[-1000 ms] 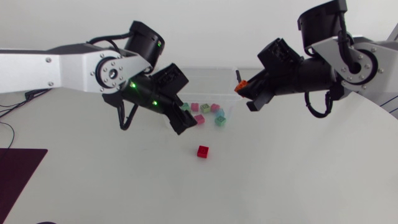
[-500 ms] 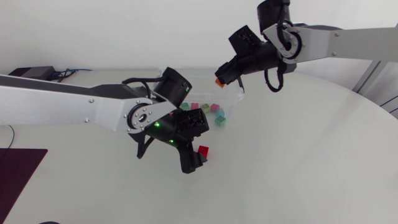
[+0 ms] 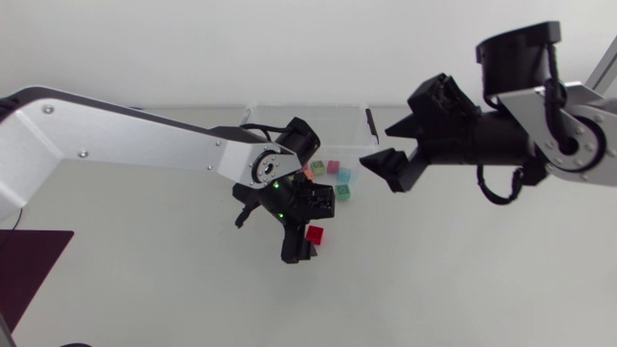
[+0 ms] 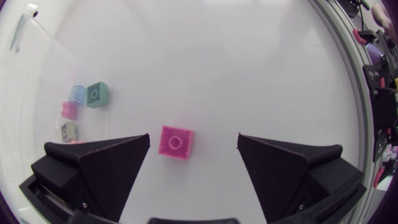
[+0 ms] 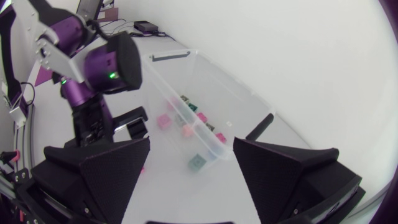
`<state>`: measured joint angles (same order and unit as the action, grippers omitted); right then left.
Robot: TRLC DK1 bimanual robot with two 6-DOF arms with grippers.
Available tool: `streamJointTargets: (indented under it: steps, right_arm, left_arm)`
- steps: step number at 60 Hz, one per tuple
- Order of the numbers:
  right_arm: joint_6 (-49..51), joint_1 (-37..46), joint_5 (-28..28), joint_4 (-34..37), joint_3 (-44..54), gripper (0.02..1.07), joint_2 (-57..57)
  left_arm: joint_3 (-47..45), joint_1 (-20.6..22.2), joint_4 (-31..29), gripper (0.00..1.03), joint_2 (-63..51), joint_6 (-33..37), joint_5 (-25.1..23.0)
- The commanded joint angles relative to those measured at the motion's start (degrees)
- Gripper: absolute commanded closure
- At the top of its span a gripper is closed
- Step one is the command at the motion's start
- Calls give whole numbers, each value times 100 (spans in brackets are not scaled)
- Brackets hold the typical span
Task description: Pick up the duplo bricks and place them in the container
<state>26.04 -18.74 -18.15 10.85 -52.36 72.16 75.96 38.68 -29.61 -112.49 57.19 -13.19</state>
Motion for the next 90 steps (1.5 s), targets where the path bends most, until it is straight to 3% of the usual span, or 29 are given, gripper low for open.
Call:
streamJointTargets:
  steps: [1,14,28,49,60,64,67,78,90]
  right_arm:
    - [208,196,-171,163,534,9,-466]
    - [498,617,-461,462,1404,9,-1345]
    - [446,802,-602,602,2265,9,-2303]
    - [428,1171,-602,1341,2757,9,-3639]
    - [489,1241,-611,1437,2740,9,-3709]
    - [498,1241,-611,1446,2740,9,-3736]
    - [498,1241,-611,1446,2740,9,-3736]
    - [507,1259,-611,1472,2713,9,-3788]
    - [630,1584,-655,1490,2775,9,-3982]
  left_arm:
    - [410,-36,-230,5,-300,337,9]
    - [1404,-132,-1302,6,-1012,794,256]
    - [1843,-141,-1689,8,-1372,899,379]
    - [2722,-9,-2744,28,-1935,794,458]
    - [2854,61,-2849,46,-2137,592,651]
    - [2827,70,-2840,60,-2155,530,686]
    - [2775,70,-2796,76,-2111,495,695]
    - [2353,87,-2629,78,-1601,337,686]
    - [1764,140,-2594,78,-221,143,458]
